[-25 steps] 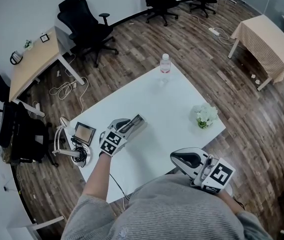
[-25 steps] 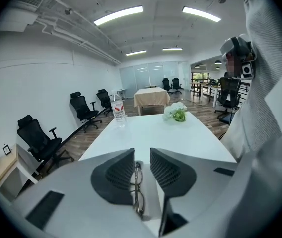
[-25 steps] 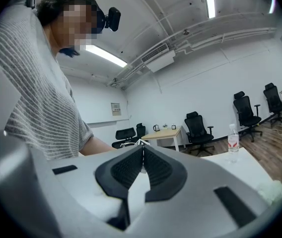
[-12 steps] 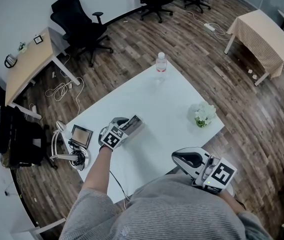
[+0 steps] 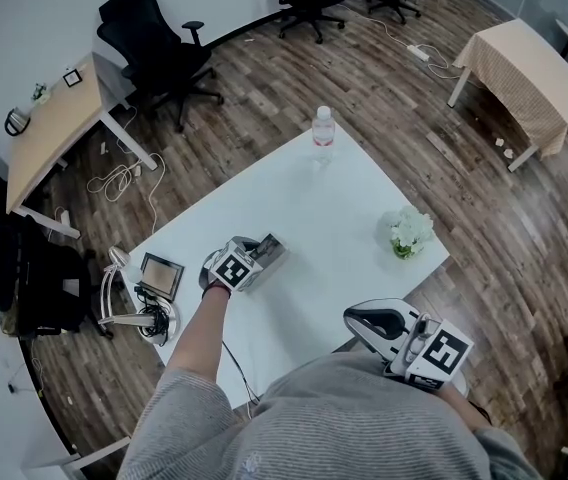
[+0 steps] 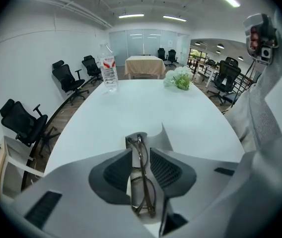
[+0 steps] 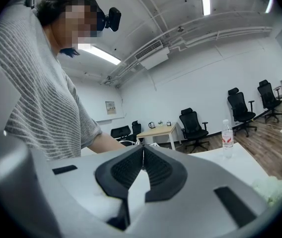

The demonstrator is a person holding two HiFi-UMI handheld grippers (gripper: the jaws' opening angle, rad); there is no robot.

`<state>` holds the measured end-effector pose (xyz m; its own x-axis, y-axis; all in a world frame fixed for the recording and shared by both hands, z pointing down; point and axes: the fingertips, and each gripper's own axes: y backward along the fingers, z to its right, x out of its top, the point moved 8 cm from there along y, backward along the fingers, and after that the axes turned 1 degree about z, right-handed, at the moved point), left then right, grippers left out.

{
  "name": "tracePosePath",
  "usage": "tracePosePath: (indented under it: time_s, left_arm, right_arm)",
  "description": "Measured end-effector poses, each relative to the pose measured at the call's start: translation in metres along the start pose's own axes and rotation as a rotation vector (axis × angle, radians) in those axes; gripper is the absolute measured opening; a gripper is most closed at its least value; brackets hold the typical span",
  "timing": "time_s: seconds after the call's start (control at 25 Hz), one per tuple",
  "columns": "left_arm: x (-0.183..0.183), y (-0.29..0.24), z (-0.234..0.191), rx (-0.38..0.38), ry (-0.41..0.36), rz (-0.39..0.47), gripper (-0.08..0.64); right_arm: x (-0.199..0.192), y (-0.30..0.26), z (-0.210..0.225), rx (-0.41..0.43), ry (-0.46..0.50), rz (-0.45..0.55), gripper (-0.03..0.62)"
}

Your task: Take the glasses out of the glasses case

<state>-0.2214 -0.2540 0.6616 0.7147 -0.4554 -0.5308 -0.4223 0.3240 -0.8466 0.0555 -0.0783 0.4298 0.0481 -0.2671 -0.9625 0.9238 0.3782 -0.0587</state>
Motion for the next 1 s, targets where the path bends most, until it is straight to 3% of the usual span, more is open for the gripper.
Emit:
tracePosePath:
  time_s: [0.32,0.64,0.76,1.0]
  left_arm:
    - [-0.004,-0.021,-0.003,-0.020,0.014,-0.163,0.103]
    - [0.000,-0.032,0.002,-0.056,0.011,-0.222,0.092]
    - [-0.004,-0.032,0.002,-0.056,0.050,-0.232,0.031]
    - [-0.010,-0.023,-0.003,-0.043,0.097,-0.212,0.029]
  right_arm:
    - [-0.003,0.003,0.009,-0.054,-0.005,0.004,0.015]
    - [-0.003,0.004,0.012,-0.079,-0.007,0.006,0.015]
    - [-0.003,0.004,0.012,-0.076,0.002,-0.001,0.015]
    - [-0.003,0.002,0.011,-0.072,0.004,0.009,0.015]
